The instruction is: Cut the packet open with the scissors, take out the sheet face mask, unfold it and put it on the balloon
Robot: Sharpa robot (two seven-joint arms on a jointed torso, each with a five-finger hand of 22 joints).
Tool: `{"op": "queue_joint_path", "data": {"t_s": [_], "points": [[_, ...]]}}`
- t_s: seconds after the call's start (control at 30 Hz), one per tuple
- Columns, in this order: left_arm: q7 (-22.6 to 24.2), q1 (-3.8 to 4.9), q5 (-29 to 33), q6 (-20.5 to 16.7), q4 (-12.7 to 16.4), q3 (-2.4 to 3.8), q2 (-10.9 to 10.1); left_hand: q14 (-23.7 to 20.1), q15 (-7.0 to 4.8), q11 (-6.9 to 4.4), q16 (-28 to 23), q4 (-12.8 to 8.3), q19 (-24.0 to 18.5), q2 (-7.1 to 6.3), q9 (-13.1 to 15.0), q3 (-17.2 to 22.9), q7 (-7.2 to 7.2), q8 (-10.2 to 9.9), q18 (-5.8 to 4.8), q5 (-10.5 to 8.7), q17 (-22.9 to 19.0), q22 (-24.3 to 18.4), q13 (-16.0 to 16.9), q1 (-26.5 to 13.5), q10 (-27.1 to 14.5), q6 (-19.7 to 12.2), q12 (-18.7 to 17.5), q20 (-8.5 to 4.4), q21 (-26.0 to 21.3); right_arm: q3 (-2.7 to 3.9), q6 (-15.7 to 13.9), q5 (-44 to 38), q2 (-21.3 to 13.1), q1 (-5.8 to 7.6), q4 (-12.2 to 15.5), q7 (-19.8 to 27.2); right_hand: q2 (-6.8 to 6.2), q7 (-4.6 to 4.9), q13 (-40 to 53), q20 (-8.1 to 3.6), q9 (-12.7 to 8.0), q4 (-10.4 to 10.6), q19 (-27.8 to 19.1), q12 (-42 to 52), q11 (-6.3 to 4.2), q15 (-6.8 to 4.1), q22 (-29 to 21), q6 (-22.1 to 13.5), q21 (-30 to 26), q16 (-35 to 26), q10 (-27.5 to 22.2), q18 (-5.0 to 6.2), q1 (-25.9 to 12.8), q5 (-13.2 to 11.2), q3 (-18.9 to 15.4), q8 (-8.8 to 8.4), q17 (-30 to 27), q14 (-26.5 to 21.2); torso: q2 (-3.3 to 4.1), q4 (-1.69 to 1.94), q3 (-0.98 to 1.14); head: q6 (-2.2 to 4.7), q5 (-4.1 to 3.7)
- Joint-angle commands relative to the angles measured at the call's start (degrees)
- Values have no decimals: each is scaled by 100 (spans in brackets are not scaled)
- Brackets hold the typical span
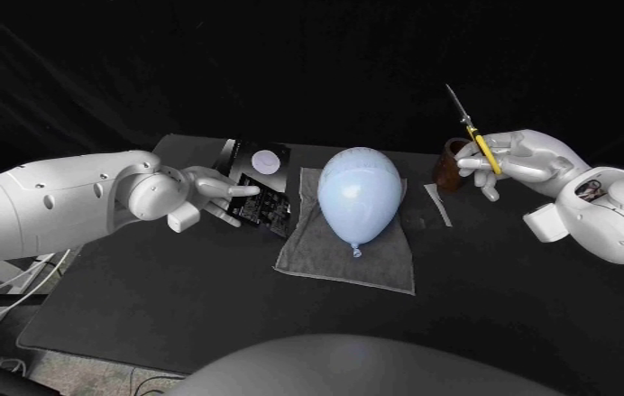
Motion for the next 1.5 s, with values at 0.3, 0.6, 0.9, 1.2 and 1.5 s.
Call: {"op": "queue_joint_path", "data": {"t_s": [0.3, 0.6, 0.9, 1.2, 1.5], "points": [[292, 279, -822, 496, -80, 118, -189, -44, -12, -28, 164, -17, 179, 155, -52, -132, 903, 183, -65, 16, 11, 15, 7, 265, -4, 118, 179, -7, 49, 4, 94, 14, 5, -40, -77, 104, 65, 23, 7, -2, 8, -31, 43, 21, 19, -300, 10, 18, 20, -22, 49, 115, 119, -11, -179, -30, 6, 196, 10, -1, -16, 10, -157], [298, 311, -696, 153, -81, 137, -56, 415, -157, -117, 570, -24, 851, 478, -282, -343, 866, 418, 186, 12, 53, 83, 38, 441, 406, 658, 593, -20, 264, 4, 92, 14, 14, -62, -83, 108, 63, 26, 6, -2, 9, -37, 47, 10, 22, -299, 8, 21, 19, -31, 51, 114, 111, -11, -179, -41, 11, 200, 7, -13, 6, 27, -115], [-22, 300, -605, -308, -276, 110, 106, 1356, -535, -481, 872, -117, 1643, 986, -903, 353, 570, 298, 324, 17, 93, 141, -53, 1656, 1302, 1805, 785, -275, 625, 4, 86, 14, 17, -65, -77, 112, 67, 26, 6, -2, 10, -42, 47, 5, 22, -298, 5, 23, 18, -35, 52, 114, 112, -10, -177, -45, 13, 202, 6, -5, 7, 37, -130], [-277, 282, -954, -574, -366, 96, 252, 2386, -906, -837, 835, -428, 2159, 203, -1580, 2698, 220, -223, 276, 26, 19, 475, -68, 1804, 2574, 3338, 367, -792, 1295, 4, 89, 14, 2, -66, -47, 116, 69, 26, 6, -2, 11, -44, 47, 2, 22, -298, 3, 24, 17, -37, 53, 114, 112, -10, -177, -47, 14, 203, 11, 0, -1, 9, -153], [-200, 278, -1113, -863, -340, 93, 288, 2745, -993, -928, 833, -844, 2213, 140, -1480, 3611, 133, -227, 281, 2, 123, 659, -19, 1043, 3013, 3548, 179, -866, 1620, 4, 102, 14, 17, -70, -31, 125, 69, 26, 6, -2, 11, -44, 47, 2, 22, -298, 3, 24, 17, -37, 53, 114, 112, -10, -177, -47, 14, 203, 6, 2, 1, 2, -173]]}}
